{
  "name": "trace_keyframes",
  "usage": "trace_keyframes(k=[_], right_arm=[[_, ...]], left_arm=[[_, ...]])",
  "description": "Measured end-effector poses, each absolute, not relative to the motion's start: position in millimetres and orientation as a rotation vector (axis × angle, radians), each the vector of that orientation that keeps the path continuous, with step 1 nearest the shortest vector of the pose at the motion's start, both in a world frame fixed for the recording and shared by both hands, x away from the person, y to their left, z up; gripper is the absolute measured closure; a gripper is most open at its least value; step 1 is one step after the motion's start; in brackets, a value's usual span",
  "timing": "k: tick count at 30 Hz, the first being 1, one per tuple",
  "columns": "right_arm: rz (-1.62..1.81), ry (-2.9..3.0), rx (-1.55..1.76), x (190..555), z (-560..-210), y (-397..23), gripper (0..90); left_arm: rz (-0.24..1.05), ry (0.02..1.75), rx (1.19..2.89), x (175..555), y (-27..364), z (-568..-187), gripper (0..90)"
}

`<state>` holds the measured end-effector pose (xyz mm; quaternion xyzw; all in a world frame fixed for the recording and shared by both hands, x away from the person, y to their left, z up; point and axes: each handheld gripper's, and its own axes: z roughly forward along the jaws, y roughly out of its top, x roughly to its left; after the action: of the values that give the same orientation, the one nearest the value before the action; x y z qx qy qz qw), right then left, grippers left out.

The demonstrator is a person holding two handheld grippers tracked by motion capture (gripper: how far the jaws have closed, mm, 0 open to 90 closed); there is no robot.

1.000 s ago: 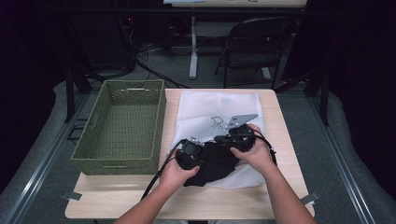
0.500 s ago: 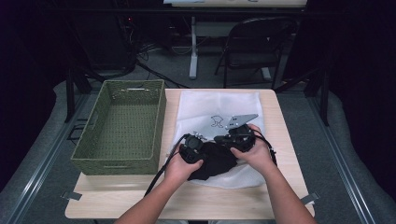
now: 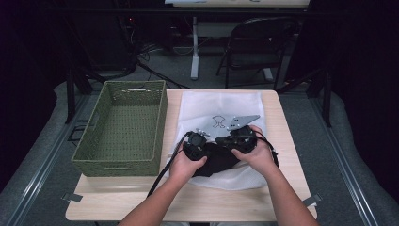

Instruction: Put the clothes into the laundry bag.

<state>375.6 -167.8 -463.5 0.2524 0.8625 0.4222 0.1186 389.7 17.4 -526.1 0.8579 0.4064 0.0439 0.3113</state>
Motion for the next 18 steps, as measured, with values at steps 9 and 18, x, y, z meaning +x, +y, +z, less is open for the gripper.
trace_keyframes(k=[9,18], right_arm=[[1.228,2.531,0.741,376.3,-466.1,-166.5,89.4],[1.239,2.519,0.767,378.5,-467.3,-170.6,89.4]], left_arm=[[0.136,1.074,2.237,390.5,16.5,-532.4,72.4],[0.156,1.056,2.218,384.2,21.8,-529.8,56.4]])
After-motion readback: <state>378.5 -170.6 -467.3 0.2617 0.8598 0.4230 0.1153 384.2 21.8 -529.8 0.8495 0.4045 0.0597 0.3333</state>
